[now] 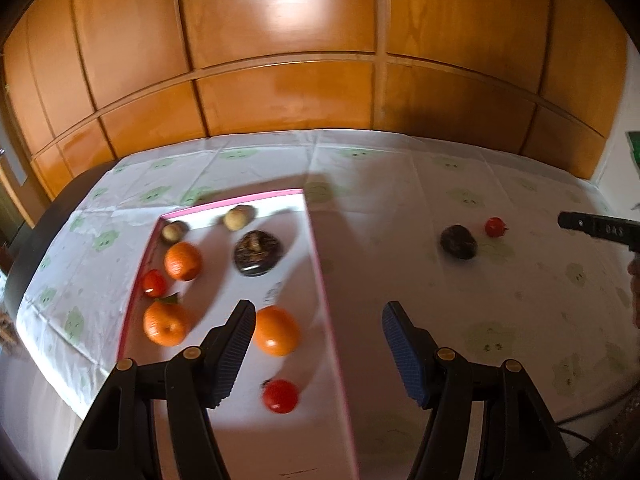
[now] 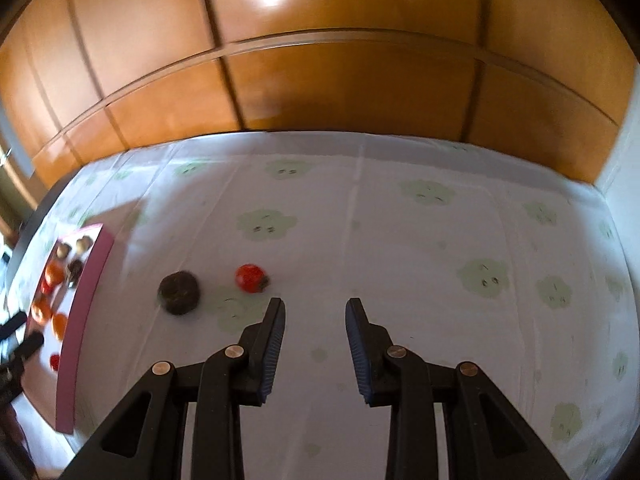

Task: Organize fruits
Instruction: 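Move both tools back toward the remaining fruits on the cloth, then grasp the dark brown round fruit with the left gripper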

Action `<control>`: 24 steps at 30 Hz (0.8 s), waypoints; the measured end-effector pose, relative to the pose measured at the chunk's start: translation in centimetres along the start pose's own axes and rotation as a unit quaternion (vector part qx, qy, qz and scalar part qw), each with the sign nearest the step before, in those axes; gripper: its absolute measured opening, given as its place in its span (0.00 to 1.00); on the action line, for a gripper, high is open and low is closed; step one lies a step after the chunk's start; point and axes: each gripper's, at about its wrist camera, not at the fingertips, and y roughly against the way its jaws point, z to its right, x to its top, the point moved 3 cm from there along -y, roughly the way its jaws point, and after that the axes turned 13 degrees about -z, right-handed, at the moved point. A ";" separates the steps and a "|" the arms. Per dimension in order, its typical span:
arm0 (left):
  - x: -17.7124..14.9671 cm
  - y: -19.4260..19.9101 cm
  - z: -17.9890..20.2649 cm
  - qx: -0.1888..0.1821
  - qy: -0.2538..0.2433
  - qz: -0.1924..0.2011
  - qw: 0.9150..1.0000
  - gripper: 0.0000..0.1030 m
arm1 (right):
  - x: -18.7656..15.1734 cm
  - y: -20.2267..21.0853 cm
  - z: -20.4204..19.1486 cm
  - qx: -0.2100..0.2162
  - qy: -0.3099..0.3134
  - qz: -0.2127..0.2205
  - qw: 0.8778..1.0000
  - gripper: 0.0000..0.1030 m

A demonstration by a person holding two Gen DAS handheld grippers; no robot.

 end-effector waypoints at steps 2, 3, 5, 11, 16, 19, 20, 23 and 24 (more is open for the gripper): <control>0.3 -0.3 0.9 -0.008 -0.008 -0.003 1.000 0.65 | 0.1 0.0 0.5 0.004 -0.016 -0.002 1.000 0.30; 0.5 -0.4 1.3 -0.012 -0.011 -0.006 1.000 0.65 | 0.1 0.0 0.9 0.007 -0.025 -0.004 1.000 0.30; 1.0 -0.8 2.2 -0.025 -0.017 -0.012 0.999 0.65 | 0.1 -0.2 1.1 0.006 -0.035 -0.007 0.999 0.30; 2.6 -2.9 4.8 -0.051 -0.027 -0.039 0.998 0.64 | 0.2 -0.2 1.0 0.012 -0.036 -0.013 0.999 0.30; 4.5 -4.2 7.7 -0.065 -0.057 -0.039 0.996 0.65 | 0.3 -0.1 0.9 0.021 -0.034 -0.014 0.999 0.31; 5.5 -5.5 9.5 -0.071 -0.074 -0.044 0.994 0.65 | 0.3 0.0 1.0 0.031 -0.040 -0.013 0.999 0.31; 5.8 -5.9 9.9 -0.069 -0.079 -0.047 0.993 0.66 | 0.3 0.0 1.0 0.032 -0.041 -0.013 0.999 0.31; 6.6 -7.5 11.4 -0.061 -0.094 -0.057 0.992 0.70 | 0.5 0.2 0.9 0.037 -0.040 -0.010 0.998 0.31; 6.8 -8.1 11.8 -0.058 -0.098 -0.060 0.992 0.70 | 0.6 0.3 0.9 0.038 -0.040 -0.009 0.998 0.31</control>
